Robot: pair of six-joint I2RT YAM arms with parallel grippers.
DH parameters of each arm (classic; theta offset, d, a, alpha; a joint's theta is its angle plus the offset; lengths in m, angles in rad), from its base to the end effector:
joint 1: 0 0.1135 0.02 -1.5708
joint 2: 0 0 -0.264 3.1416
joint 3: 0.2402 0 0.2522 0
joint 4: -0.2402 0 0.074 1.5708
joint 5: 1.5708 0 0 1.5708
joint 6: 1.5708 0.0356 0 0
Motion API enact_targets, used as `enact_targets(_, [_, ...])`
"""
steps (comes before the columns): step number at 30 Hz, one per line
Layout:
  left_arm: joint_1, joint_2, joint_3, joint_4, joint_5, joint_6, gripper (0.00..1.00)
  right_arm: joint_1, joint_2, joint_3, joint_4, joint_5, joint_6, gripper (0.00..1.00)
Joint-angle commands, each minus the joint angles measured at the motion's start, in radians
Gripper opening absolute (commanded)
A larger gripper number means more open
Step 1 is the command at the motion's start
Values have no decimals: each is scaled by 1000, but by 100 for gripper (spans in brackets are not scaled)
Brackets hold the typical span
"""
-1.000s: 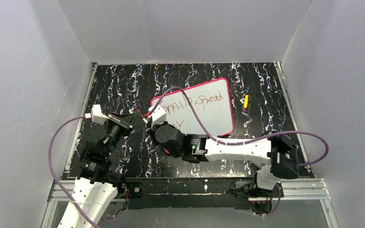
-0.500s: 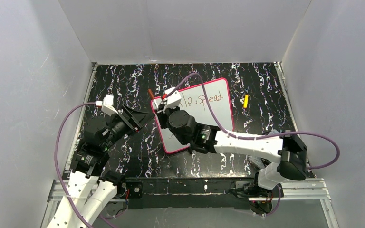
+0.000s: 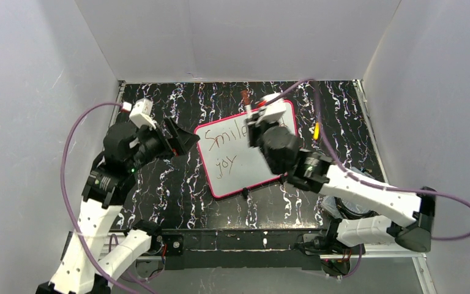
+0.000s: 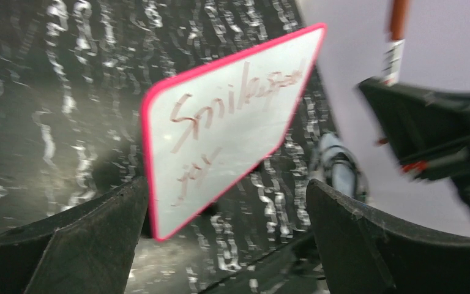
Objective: Write a sentence on the whiteboard
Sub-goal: Put down the whiteboard marker at the center of the board, then reset both arms
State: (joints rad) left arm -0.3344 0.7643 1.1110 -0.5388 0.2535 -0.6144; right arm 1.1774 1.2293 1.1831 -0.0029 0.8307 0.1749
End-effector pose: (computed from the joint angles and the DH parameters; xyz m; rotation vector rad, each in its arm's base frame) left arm 0.1349 -0.0563 0.4152 -0.0653 1.8468 -0.9003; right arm 0.1304 0.2457 0.4061 -0.1674 1.6080 0.3754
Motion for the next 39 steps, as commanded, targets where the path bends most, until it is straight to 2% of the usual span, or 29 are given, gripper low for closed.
enact_targets(1, [62, 108, 91, -97, -106, 258, 98, -228, -133, -60, -203, 48, 3, 1])
enact_targets(5, [250, 177, 69, -43, -11, 242, 98, -510, -244, -144, -258, -109, 52, 1])
enact_targets(8, [262, 159, -11, 16, -123, 258, 98, -708, -272, -232, -260, -248, 104, 1])
enact_targets(11, [262, 106, -125, 104, -269, 289, 98, -845, -254, -348, -232, -346, 162, 1])
enact_targets(15, [262, 62, -228, 164, -326, 315, 98, -952, -205, -488, -199, -402, 231, 1])
enact_targets(21, [262, 65, -226, 158, -340, 303, 98, -973, -142, -599, -130, -424, 284, 1])
enact_targets(24, [262, 60, -227, 142, -362, 304, 98, -976, -108, -617, -114, -434, 301, 5])
enact_targets(25, [261, 54, -232, 142, -367, 306, 98, -976, -103, -619, -111, -430, 304, 8])
enact_targets(28, [260, 42, -237, 147, -366, 316, 98, -979, -105, -618, -113, -407, 307, 35])
enact_targets(32, [261, 41, -240, 156, -342, 321, 98, -983, -120, -609, -125, -397, 305, 58])
enact_targets(34, [261, 38, -240, 158, -336, 322, 98, -984, -134, -596, -137, -392, 300, 65])
enact_targets(37, [261, 20, -243, 163, -359, 322, 98, -984, -168, -570, -155, -395, 276, 81])
enact_targets(39, [261, -4, -250, 173, -377, 331, 98, -984, -212, -548, -160, -409, 240, 84])
